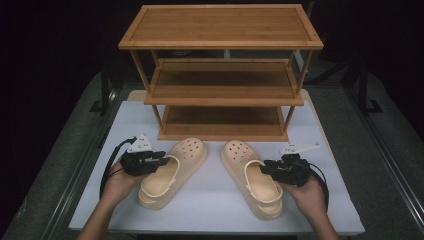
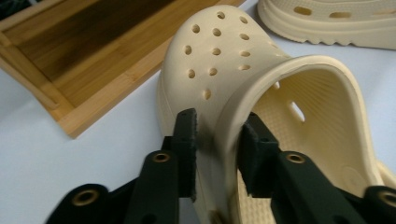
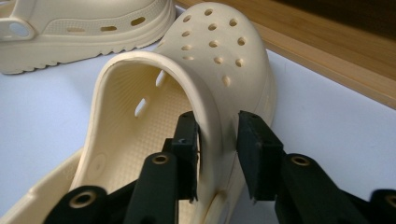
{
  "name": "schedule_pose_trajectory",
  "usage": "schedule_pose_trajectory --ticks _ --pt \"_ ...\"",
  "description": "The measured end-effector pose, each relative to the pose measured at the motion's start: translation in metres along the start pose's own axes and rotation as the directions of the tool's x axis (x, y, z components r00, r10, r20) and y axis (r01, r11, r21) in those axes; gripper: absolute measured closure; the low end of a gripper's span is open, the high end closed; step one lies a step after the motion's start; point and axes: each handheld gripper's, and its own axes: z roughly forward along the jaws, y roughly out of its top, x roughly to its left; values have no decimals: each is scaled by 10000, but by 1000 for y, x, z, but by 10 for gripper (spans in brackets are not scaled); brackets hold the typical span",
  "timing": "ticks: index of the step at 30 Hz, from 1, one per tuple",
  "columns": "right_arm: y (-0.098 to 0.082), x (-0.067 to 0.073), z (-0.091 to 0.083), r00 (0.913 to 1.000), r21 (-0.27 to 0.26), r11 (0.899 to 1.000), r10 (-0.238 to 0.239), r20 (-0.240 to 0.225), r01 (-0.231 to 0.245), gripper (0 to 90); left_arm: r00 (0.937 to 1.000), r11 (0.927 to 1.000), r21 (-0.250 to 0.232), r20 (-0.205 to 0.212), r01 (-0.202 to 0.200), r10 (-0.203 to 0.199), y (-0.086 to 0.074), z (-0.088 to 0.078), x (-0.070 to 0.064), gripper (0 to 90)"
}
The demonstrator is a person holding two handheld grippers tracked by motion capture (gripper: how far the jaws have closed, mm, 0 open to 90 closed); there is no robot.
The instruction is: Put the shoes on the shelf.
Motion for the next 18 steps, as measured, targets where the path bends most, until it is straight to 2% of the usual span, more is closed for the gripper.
schedule_pose_trajectory --ticks 2,3,4,5,6,8,9,11,12,14,16,18 --pt "0 1 -1 9999 -22 9999 -137 92 137 732 9991 9999 51 -390 -144 146 1 -1 -3 767" --pt "1 3 -1 9994 -37 9996 -267 197 268 750 9991 9999 51 -390 -144 146 1 -1 -3 779" --pt "1 4 -2 9989 -43 9993 -365 295 367 767 9964 9992 151 -763 -362 372 3 -1 -8 794" --pt "1 4 -2 9989 -43 9993 -365 295 367 767 9964 9992 151 -763 -362 372 3 -1 -8 805" --pt "2 6 -2 9977 -41 9988 -495 471 498 793 9934 9984 214 -1016 -515 534 5 -1 -11 814" --pt "3 8 -4 9957 -89 9983 -573 726 581 813 9904 9988 206 -1301 -452 475 6 -1 -13 825" --pt "3 8 -4 9942 -151 9977 -642 865 658 822 9904 9988 206 -1301 -452 475 6 -1 -13 829" --pt "3 7 -7 9928 -248 9981 -543 1066 573 839 9916 9999 21 -1284 -170 171 9 -2 -15 833" --pt "3 5 -8 9926 -330 9980 -500 1111 539 842 9922 9999 4 -1242 -146 146 10 -2 -15 834" --pt "4 1 -10 9948 -491 9981 -323 968 372 844 9925 9999 -51 -1217 -105 98 12 -2 -16 834" --pt "5 0 -11 9949 -570 9979 -248 981 305 844 9914 9999 -48 -1307 -119 112 17 -2 -18 833" --pt "8 0 -13 9921 -619 9974 -304 1217 381 844 9890 9999 -133 -1480 -37 17 26 0 -20 833"
